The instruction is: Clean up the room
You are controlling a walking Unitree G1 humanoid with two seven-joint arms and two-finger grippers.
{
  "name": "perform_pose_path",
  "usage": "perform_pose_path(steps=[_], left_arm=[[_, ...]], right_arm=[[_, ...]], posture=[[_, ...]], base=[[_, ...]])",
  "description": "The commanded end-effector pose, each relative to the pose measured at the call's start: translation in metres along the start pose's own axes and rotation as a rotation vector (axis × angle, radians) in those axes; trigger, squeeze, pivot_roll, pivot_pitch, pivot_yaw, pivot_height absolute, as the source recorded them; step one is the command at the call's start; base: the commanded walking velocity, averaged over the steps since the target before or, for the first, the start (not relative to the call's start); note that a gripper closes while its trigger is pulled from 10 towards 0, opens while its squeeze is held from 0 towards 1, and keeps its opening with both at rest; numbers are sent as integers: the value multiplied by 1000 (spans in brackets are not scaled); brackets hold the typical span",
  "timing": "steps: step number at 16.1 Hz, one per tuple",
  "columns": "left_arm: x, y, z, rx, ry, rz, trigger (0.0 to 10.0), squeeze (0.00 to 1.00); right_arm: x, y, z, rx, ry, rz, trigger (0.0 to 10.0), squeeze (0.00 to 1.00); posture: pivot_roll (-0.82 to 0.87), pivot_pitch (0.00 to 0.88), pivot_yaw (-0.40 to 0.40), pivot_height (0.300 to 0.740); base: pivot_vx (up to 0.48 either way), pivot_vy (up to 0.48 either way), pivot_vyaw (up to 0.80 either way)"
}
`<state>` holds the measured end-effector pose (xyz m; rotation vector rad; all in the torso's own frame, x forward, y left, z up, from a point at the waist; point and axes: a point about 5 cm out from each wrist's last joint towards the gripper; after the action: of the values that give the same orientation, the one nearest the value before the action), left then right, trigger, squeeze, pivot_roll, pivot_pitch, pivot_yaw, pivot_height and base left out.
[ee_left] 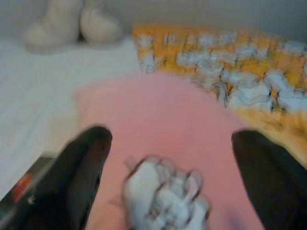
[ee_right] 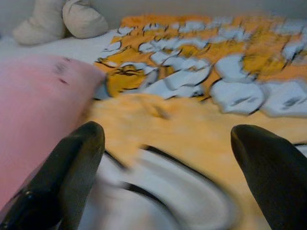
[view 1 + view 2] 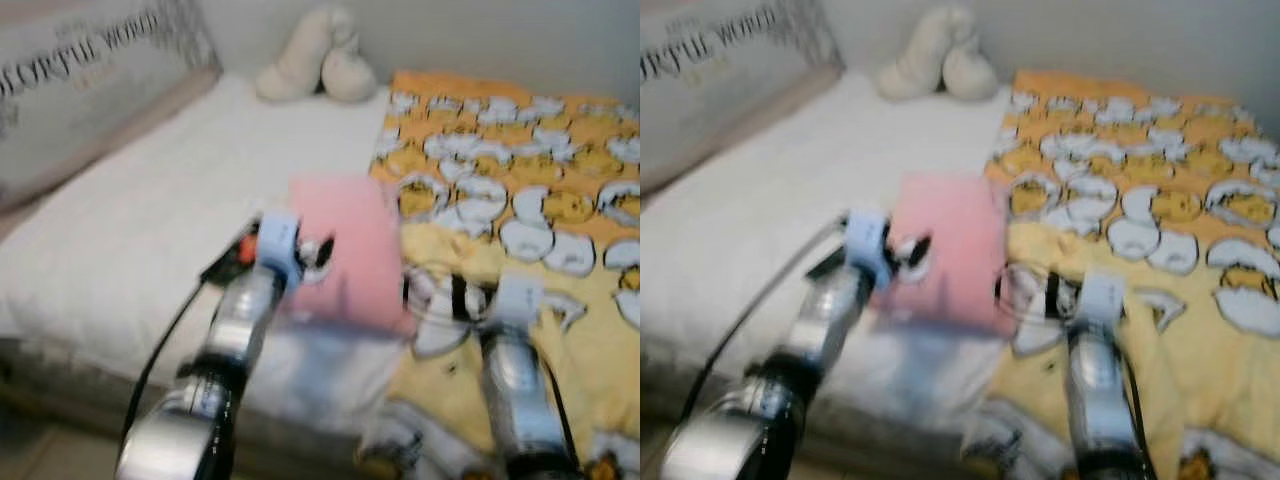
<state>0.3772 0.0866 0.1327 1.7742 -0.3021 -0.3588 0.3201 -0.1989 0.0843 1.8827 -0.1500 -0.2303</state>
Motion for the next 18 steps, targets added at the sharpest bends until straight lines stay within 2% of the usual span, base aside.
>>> perform_pose_path(steps=[1,2,3,5,6,7,8,9,10,11,12,13,14,15,16,18], left_arm=[[-5,-19,-7,-31,14,-107,10000,0],[-2,-22,-11,-83,29,-188,10000,0],[2,-15,-16,-166,42,-198,10000,0],[8,-5,-18,-259,51,-189,10000,0],[12,3,-19,-267,63,-159,10000,0],[14,16,-25,-147,82,-96,10000,0],[13,27,-31,-3,96,-5,10000,0],[5,30,-27,93,39,122,10000,0],[-24,9,-24,58,2,178,10000,0],[-44,-6,-20,30,-7,151,10000,0],[-55,-15,-17,48,-6,129,10000,0],[-78,-35,-7,16,7,75,10000,0],[-92,-49,1,-5,0,52,10000,0],[-98,-54,4,-6,-12,51,10000,0],[-110,-61,11,-67,-12,57,10000,0],[-104,-60,18,-90,-5,43,10000,0]], right_arm=[[3,-7,-5,58,5,-59,10000,0],[12,-3,-10,107,16,-84,10000,0],[19,-1,-20,138,53,-123,10000,0],[26,1,-27,168,67,-159,10000,0],[32,6,-23,129,31,-147,10000,0],[34,22,-18,52,8,-49,10000,0],[27,38,-13,-21,13,60,10000,0],[2,52,-5,-105,26,183,10000,0],[-50,42,11,-212,16,223,10000,0],[-75,30,21,-239,-2,191,10000,0],[-87,24,26,-250,-11,175,10000,0],[-112,9,40,-271,-64,140,10000,0],[-123,0,48,-273,-97,116,10000,0],[-127,-1,48,-273,-104,102,10000,0],[-133,-3,48,-279,-106,76,10000,0],[-131,-7,50,-276,-110,40,10000,0]], posture=[[89,21,35,740],[86,55,37,740],[79,104,42,740],[76,145,36,740],[65,163,33,740],[55,163,31,740],[48,155,23,740],[49,151,15,740],[55,101,11,740],[56,70,15,740],[63,52,15,740],[81,16,13,740],[85,0,10,740],[85,0,10,740],[82,0,6,740],[71,0,8,740]], base=[[0,0,0],[0,0,0],[0,0,0],[0,0,0],[0,0,0],[0,0,0],[0,0,0],[0,0,0],[0,0,0],[0,0,0],[0,0,0],[0,0,0],[0,0,0],[0,0,0],[480,0,0],[480,0,0]])
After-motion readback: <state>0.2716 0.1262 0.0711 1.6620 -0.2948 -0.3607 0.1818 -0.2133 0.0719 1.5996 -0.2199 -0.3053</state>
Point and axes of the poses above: a point about 5 cm out from each wrist's last joint towards the gripper, its own x axis pointing out of the wrist towards the gripper, its own y axis along the axis of the wrist's last joint, z = x × y, and after that the axes turned 12 degrees about x, right-handed
